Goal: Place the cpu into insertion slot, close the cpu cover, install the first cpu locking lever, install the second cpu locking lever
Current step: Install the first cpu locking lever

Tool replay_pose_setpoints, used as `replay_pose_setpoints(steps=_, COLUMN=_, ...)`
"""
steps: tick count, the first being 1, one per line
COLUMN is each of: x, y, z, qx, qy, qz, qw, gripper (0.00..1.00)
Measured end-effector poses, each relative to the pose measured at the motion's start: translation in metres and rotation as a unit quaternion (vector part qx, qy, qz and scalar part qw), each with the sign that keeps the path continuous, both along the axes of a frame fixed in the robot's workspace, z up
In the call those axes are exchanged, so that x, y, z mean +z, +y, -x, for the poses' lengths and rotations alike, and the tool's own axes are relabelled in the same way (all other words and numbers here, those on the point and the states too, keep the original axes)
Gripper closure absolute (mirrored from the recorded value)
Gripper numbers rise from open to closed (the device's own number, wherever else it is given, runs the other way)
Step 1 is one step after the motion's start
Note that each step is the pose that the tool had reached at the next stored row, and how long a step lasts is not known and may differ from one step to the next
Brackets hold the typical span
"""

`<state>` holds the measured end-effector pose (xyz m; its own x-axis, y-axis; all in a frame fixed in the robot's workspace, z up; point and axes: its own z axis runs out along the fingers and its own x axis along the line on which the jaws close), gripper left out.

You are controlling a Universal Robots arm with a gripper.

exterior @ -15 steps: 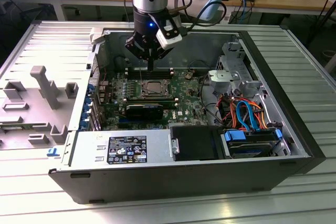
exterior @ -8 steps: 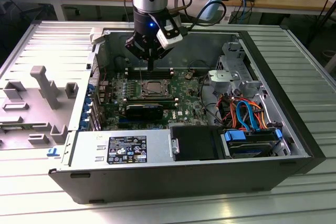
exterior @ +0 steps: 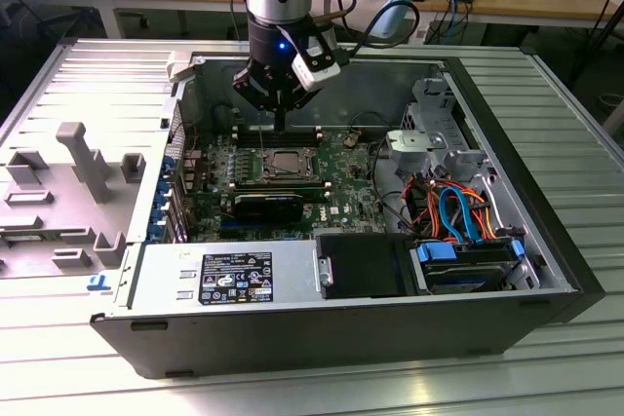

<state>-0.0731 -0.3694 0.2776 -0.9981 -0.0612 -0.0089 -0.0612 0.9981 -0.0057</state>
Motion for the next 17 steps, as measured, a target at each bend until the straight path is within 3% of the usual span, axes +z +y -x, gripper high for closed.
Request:
replay_pose_setpoints(steps=7, x=0.0, y=0.0, z=0.001, qx=0.008, qy=0.0, qz=0.0, qw=1.0, gripper=0.89)
replay_pose_setpoints(steps=10, x=0.0, y=-0.0001, z=0.003, qx=0.036, qy=0.0, qz=0.0, qw=0.9994, gripper=0.89)
replay_pose_setpoints(steps=17, x=0.0, y=-0.0001, z=0.013, qx=0.036, qy=0.0, qz=0.0, qw=0.9993, gripper=0.89)
